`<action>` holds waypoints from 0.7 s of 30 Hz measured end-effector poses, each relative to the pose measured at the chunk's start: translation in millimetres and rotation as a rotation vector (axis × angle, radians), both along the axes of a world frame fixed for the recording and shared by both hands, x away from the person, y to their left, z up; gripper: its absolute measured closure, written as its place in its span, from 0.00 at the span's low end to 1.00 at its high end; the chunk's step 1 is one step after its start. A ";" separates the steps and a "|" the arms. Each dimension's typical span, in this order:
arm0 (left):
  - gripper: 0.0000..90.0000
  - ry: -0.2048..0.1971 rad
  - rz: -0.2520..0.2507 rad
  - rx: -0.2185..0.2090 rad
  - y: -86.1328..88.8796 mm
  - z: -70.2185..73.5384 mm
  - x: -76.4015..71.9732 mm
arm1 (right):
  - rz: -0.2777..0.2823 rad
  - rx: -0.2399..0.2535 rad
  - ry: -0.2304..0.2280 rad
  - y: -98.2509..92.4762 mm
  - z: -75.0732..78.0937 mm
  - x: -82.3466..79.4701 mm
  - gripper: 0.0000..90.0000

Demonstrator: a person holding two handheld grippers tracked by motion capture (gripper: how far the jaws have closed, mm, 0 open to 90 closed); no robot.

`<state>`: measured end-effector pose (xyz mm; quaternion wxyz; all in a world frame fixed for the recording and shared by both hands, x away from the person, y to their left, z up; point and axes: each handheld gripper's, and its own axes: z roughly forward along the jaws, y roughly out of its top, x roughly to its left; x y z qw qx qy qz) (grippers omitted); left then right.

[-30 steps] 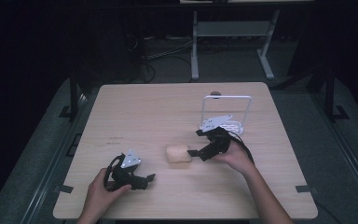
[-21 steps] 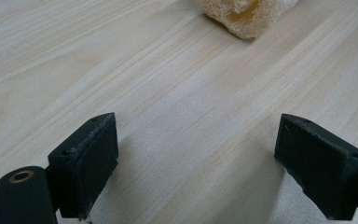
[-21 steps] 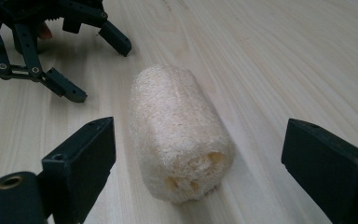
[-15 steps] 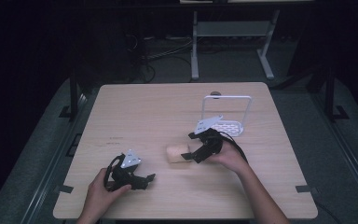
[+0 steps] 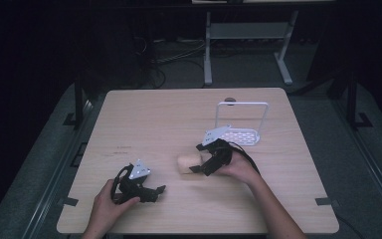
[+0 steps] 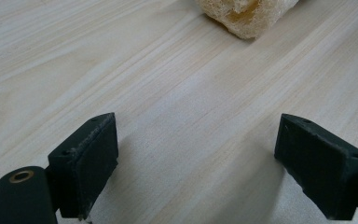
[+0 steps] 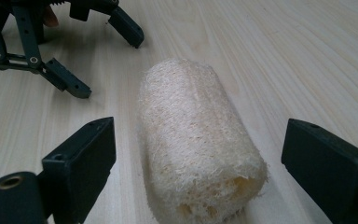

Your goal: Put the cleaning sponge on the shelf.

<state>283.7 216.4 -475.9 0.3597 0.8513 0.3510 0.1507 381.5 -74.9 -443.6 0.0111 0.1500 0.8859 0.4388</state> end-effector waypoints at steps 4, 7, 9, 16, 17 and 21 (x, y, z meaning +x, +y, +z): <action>0.14 0.000 0.000 0.000 0.0 0.0 0.0 | 0.009 0.002 0.003 4.2 -1.3 2.1 0.11; 0.14 0.000 0.000 -0.001 0.0 0.0 0.0 | 0.016 -0.011 0.011 7.1 -3.5 3.8 0.11; 0.14 0.000 0.000 0.000 0.0 0.0 0.0 | 0.020 -0.020 0.011 9.0 -5.2 5.0 0.11; 0.14 0.000 0.000 -0.001 0.0 0.0 0.0 | 0.030 -0.046 0.020 14.7 -11.6 7.6 0.11; 0.14 0.000 0.000 0.000 0.0 0.0 0.0 | 0.032 -0.051 0.021 15.5 -12.3 7.7 0.11; 0.14 0.000 0.001 0.000 0.0 0.0 0.0 | 0.041 -0.055 0.027 18.7 -15.2 8.1 0.11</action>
